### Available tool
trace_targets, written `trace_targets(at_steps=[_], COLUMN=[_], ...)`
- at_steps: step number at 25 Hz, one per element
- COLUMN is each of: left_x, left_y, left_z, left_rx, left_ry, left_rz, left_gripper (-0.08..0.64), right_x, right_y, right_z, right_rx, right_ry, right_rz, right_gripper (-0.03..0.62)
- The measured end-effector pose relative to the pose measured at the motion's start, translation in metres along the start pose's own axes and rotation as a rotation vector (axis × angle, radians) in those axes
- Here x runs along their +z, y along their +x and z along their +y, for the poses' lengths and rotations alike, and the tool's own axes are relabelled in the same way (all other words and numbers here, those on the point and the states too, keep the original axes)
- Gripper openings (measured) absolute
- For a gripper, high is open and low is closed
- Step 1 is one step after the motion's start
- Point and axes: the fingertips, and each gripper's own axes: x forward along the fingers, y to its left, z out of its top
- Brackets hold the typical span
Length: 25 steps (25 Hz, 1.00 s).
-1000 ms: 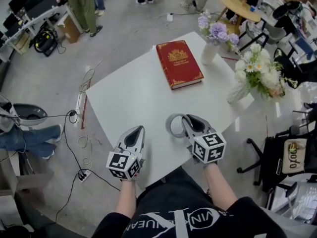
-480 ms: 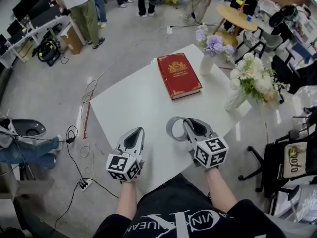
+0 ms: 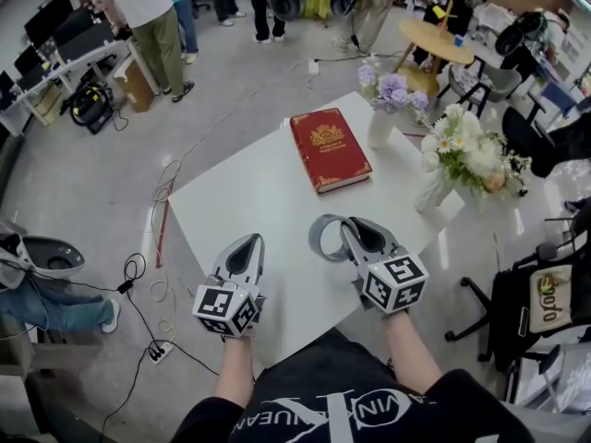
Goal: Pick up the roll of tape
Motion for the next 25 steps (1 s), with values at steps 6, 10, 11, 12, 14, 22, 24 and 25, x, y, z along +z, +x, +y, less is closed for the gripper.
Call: trace_targets(at_steps=[6,10,11,12,14,22,24,25], left_x=[0.017,0.026,0.028,0.03,0.034,0.048,0.05,0.051], left_y=[0.001,0.001,0.001,0.001,0.002,-0.001,-0.002,-0.002], left_z=[0.003,0.004,0.005,0.005,0.005,0.007,0.008,0.008], left_rx=[0.006,0.006,0.006,0.006,0.006,0.014,0.018,0.021], left_ry=[-0.004,0.001,0.004,0.006,0.012,0.012,0.014,0.017], left_rz=[-0.036,-0.056,-0.06,-0.064,-0.074,-0.109,-0.114,-0.114], left_gripper=[0.003,0.003,0.003,0.003,0.003,0.003,0.003,0.003], right_x=[0.017,0.028,0.029,0.031,0.035,0.05,0.053,0.054], right_y=[-0.002,-0.002,-0.002,-0.002,-0.003,-0.004,-0.004,-0.004], right_z=[0.002,0.003,0.003,0.003,0.004,0.009,0.01,0.011], right_rx=[0.014,0.016,0.016,0.017,0.02,0.045,0.051,0.054], right_ry=[-0.013,-0.02,-0.022,-0.023,-0.023,-0.025,-0.027,-0.029], right_rz=[-0.039,-0.061,-0.065,-0.069,-0.081,-0.132,-0.144,-0.148], right_gripper=[0.074,0.074,0.074,0.074,0.074,0.074,0.074,0.074])
